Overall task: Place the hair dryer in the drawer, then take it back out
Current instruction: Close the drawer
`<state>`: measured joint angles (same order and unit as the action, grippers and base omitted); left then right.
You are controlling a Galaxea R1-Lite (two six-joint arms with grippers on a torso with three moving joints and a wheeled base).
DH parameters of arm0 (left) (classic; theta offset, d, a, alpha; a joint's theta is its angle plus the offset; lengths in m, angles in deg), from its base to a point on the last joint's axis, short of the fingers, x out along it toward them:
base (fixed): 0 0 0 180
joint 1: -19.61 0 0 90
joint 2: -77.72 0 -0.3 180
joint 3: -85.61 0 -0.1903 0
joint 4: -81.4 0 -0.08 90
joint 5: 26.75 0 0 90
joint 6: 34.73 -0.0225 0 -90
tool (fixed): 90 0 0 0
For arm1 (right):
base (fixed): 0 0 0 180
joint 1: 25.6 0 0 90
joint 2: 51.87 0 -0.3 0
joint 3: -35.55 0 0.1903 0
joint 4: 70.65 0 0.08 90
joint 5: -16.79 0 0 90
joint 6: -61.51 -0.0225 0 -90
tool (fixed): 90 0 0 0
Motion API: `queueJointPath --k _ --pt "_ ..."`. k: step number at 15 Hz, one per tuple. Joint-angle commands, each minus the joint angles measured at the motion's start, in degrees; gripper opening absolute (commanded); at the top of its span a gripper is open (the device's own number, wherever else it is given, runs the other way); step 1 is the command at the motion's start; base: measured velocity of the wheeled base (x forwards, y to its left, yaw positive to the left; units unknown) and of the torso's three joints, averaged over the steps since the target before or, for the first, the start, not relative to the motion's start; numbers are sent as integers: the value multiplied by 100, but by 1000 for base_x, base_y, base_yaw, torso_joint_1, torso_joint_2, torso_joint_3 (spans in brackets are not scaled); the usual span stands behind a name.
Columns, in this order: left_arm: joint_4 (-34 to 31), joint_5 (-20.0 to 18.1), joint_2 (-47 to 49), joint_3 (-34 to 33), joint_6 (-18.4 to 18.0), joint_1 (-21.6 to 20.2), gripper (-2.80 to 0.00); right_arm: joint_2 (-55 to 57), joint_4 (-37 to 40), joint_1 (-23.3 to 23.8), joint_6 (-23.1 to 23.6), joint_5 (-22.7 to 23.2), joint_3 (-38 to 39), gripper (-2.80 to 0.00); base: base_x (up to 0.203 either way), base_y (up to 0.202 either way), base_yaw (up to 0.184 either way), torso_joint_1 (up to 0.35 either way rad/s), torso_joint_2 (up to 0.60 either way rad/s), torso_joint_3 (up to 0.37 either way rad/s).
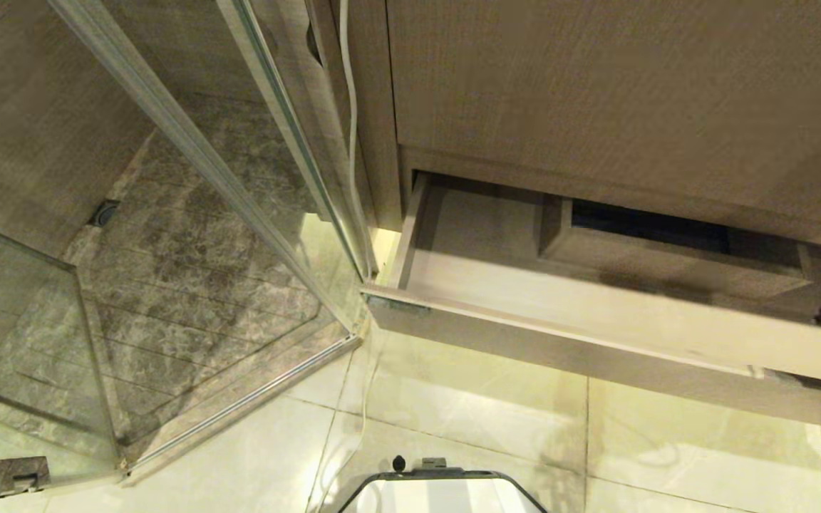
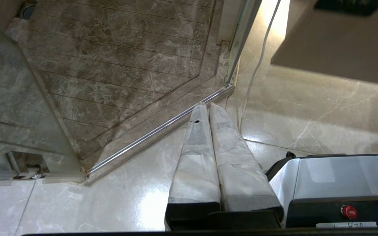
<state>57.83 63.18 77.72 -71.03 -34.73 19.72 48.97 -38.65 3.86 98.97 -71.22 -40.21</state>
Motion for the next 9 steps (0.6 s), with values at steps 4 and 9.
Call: queueJointPath --k 4,9 --pt "3 -1 0 -9 0 6 -280 -76 -1814 -32 597 1473 -53 -280 0 0 0 0 0 0" --pt "3 -1 0 -9 0 -1 -280 -66 -2893 -33 622 2157 -82 -280 0 0 0 0 0 0"
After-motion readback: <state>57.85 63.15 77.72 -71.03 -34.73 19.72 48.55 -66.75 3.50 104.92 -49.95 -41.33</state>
